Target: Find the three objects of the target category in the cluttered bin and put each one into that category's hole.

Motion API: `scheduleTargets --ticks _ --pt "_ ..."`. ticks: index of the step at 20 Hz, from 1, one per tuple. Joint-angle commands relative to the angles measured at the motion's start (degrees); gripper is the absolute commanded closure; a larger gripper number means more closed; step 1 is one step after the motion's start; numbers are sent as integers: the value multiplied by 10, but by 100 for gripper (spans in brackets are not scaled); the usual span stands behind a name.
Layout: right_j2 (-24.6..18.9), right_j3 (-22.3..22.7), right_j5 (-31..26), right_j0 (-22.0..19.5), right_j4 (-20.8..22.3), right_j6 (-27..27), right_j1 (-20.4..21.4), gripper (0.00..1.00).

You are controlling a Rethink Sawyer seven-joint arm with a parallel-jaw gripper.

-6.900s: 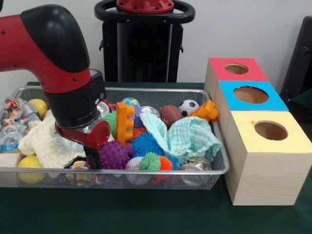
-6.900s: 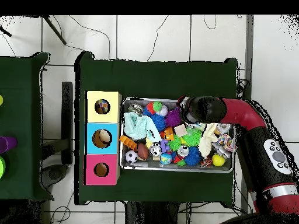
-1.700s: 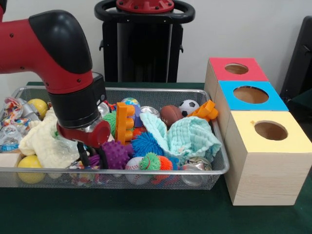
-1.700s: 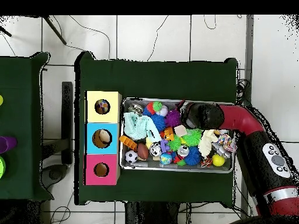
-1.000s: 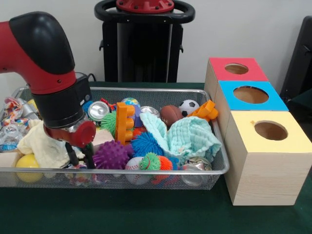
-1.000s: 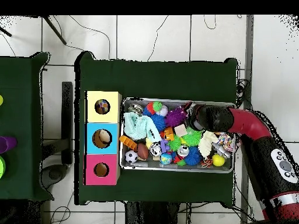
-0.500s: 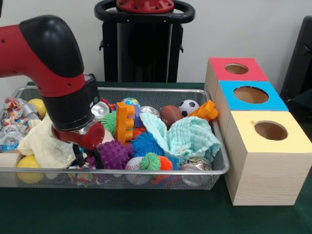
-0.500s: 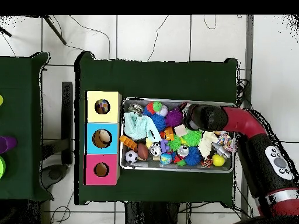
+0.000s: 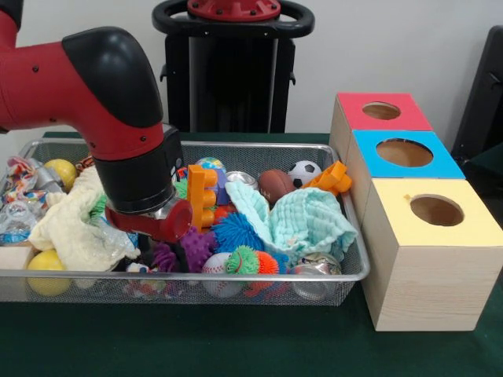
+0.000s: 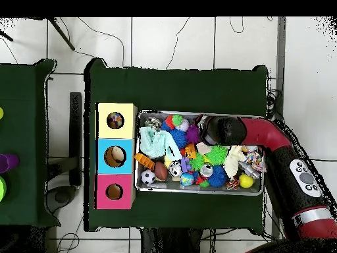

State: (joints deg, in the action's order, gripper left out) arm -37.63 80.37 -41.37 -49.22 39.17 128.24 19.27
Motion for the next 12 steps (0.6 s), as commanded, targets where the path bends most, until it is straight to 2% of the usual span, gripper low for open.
scheduleTargets --ticks 1,2,3,7,12 --pt "17 -1 -53 4 7 -133 -7 0" --pt "20 -1 -56 5 5 -127 -6 0" --pt "21 -4 -62 4 0 -126 -7 100" --pt "24 -6 -80 0 -13 -121 -10 100" --pt "25 0 -76 -12 -28 -105 -17 100"
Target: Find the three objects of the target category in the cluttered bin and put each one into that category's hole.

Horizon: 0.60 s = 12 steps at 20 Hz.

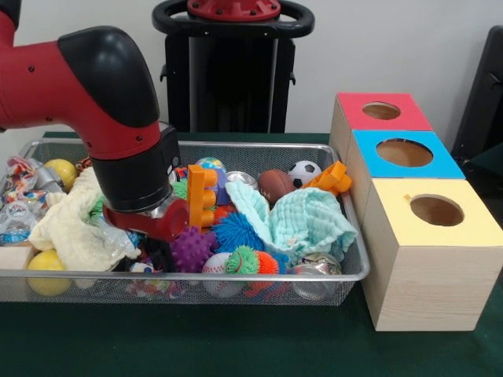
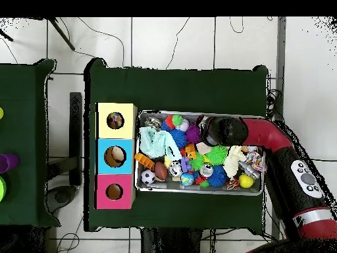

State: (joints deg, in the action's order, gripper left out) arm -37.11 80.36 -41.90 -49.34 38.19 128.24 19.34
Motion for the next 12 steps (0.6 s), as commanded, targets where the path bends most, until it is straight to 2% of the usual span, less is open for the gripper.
scheduleTargets --ticks 1,9,12 --pt "20 1 -70 -13 -20 -108 -20 100" --pt "29 20 -44 -8 -16 -86 -9 100" --pt "38 12 -77 8 -22 -78 4 100"
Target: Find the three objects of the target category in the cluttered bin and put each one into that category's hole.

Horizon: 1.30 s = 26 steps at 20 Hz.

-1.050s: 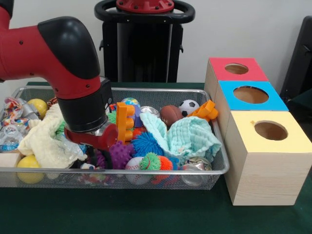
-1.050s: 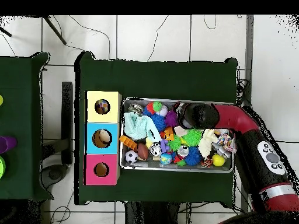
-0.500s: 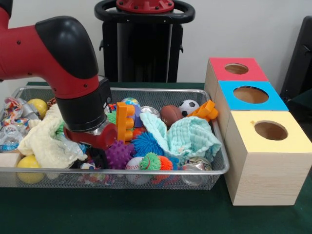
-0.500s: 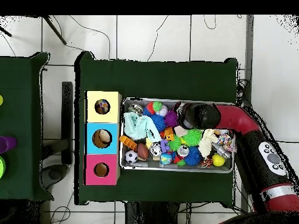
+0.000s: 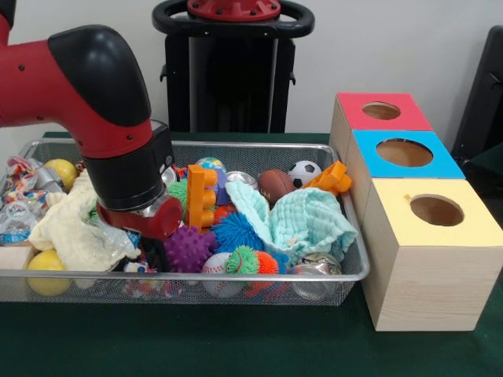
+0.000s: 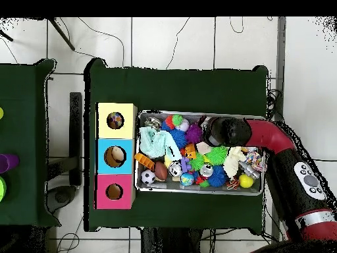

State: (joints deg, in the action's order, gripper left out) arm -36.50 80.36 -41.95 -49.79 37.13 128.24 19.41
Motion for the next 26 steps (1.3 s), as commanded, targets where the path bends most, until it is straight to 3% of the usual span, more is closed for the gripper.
scheduleTargets --ticks 1,6,14,26 --pt "33 11 -91 19 -16 -77 12 100" --pt "41 -14 -184 52 -47 -75 45 100" --pt "48 -44 -265 80 -76 -67 60 100" --pt "57 -49 -306 100 -103 -33 78 100"
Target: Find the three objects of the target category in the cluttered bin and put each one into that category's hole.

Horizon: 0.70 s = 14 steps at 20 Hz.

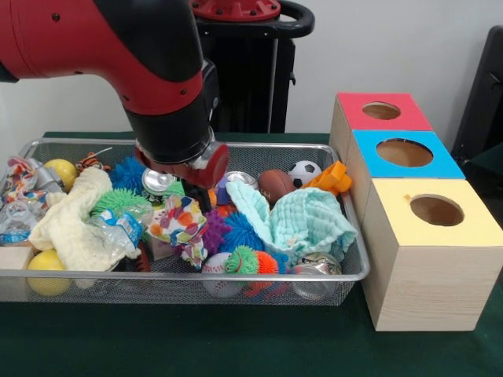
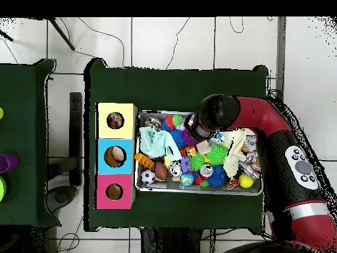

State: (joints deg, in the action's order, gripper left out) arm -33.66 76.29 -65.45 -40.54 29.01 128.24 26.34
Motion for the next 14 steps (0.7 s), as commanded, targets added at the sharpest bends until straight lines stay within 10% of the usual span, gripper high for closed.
scheduleTargets --ticks 1,14 --pt "29 -6 -72 9 -25 -30 11 100" --pt "46 -23 -119 26 -59 -19 20 100"
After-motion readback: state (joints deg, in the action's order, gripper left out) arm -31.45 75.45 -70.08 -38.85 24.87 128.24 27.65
